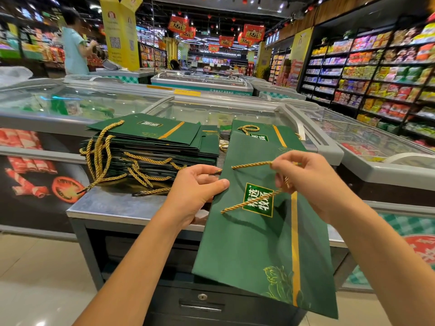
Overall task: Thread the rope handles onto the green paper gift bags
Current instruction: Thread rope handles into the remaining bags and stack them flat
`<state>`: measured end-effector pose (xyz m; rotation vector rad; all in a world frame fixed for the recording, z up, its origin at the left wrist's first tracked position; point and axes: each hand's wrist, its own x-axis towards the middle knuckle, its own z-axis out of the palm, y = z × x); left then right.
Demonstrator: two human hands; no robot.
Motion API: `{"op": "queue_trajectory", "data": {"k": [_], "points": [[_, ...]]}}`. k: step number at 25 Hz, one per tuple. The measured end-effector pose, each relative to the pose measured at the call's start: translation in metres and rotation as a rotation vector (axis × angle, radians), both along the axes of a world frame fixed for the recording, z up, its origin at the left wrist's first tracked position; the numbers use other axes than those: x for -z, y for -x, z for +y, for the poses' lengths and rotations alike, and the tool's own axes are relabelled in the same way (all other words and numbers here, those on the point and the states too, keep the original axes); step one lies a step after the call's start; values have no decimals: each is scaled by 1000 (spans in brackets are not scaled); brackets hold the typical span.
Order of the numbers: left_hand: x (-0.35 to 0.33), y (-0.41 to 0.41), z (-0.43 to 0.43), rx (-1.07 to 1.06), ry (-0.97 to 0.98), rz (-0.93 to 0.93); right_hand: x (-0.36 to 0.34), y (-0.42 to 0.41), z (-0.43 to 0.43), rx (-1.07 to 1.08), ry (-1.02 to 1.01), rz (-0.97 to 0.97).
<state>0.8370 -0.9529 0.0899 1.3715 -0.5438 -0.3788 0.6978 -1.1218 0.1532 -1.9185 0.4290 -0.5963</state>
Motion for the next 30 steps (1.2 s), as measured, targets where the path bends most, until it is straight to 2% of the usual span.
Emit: {"op": "queue_trajectory", "data": {"k": [3, 8, 12, 16, 18, 23, 26, 30], "points": [[-1, 0, 1, -7, -7, -11, -8, 4, -7, -15, -167, -65], [0, 0, 2, -31, 4, -18, 3, 11, -5, -22, 75, 46], [1, 0, 2, -33, 6, -28, 5, 13, -11, 43, 46, -93], [3, -1, 3, -35, 37, -22, 9, 18, -18, 25, 9, -108], [4, -2, 3, -45, 55, -4, 14, 24, -24, 77, 34, -77], [3, -3, 3, -99, 151, 27, 27, 46, -35, 344, 254, 45], [1, -2, 4, -128, 202, 79, 33, 55, -30, 303, 78, 64], [-5, 2, 4, -132, 225, 165, 33, 55, -26, 177, -242, -94]]}}
